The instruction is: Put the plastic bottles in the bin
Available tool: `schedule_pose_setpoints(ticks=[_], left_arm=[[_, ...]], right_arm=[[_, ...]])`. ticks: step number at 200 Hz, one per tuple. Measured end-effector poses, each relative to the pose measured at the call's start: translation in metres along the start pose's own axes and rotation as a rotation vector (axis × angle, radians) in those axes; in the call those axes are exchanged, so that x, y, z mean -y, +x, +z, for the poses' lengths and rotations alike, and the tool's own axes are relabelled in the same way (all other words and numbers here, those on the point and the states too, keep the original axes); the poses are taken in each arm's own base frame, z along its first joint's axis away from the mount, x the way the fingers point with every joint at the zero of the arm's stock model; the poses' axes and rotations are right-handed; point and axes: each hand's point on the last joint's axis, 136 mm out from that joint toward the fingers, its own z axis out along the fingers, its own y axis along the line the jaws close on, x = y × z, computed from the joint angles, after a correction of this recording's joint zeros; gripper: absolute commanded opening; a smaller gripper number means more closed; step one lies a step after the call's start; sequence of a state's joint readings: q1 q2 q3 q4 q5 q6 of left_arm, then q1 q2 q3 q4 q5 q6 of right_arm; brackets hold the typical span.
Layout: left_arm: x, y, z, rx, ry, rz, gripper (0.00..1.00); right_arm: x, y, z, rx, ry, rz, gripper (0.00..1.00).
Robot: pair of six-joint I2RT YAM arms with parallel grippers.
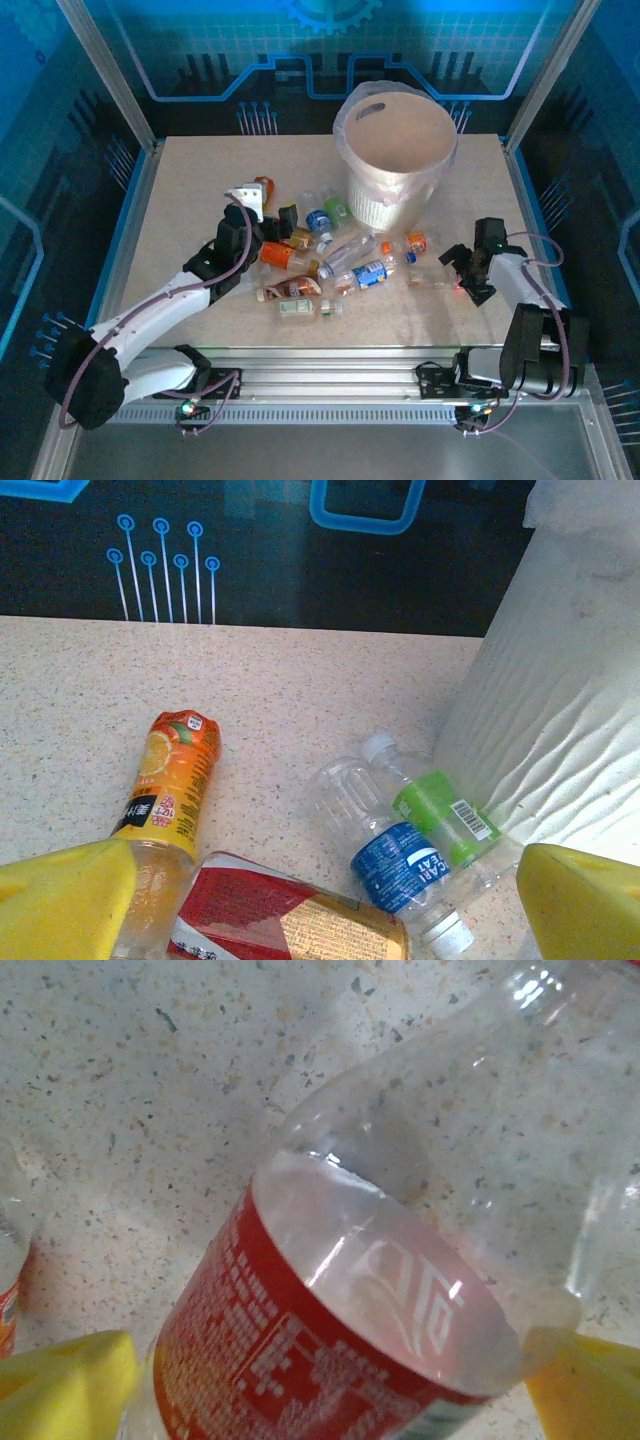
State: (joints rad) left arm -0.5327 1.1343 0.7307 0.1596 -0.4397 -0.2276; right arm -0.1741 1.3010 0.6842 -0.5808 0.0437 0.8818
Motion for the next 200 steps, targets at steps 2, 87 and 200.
schedule_pose_setpoints(ticks=[2,87,200], left_arm=[[0.0,0.0,0.0,0.0,0.0,0.0,0.99],[0.0,0.0,0.0,0.0,0.0,0.0,0.99],[0.0,0.003,0.002,-0.009,-0.004,0.0,0.99]], right_arm=[[0.0,0.0,0.001,0.0,0.0,0.0,0.99],[-0.001,-0.006,0.017,0.004,0.008,-0.014,0.8],[0.003,-0.018,0.004,0.07,0.031,-0.09,0.44]])
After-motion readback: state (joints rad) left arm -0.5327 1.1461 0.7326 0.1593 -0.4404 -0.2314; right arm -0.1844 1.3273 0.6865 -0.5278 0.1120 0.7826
